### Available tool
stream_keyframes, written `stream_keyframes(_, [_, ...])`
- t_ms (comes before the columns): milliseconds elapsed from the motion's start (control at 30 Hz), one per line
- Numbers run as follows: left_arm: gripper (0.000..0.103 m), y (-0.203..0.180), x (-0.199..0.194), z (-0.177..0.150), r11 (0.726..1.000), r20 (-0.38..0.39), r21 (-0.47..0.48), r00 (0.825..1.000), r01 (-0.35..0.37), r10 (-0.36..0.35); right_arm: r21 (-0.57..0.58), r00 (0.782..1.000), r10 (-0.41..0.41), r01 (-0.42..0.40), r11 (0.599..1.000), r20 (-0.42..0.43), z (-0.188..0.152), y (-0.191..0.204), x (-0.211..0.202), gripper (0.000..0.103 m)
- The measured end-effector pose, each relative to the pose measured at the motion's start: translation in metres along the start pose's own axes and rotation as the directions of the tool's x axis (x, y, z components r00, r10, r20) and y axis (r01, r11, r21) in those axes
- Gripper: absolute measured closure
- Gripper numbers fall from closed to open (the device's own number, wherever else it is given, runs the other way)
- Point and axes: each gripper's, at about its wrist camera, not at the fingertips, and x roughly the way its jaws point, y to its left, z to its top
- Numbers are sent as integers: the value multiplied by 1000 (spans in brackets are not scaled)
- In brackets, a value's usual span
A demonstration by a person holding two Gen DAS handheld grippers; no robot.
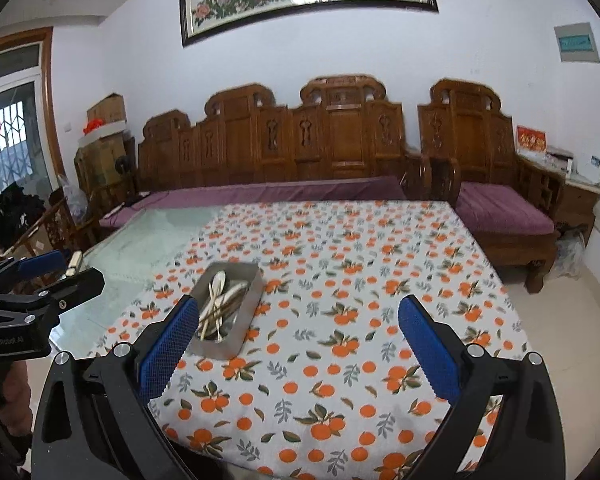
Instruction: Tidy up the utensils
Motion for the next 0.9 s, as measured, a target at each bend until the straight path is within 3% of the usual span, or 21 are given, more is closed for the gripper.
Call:
stream_keyframes(533, [8, -4, -50, 26, 1000, 122, -12, 992, -18, 19, -27, 986, 1, 3, 1000, 164, 34, 15, -65, 3])
stream_keyframes(900, [8, 3, -64, 26, 999, 148, -33, 988, -38, 42, -23, 984, 5, -1, 1000, 178, 36, 16, -74, 3])
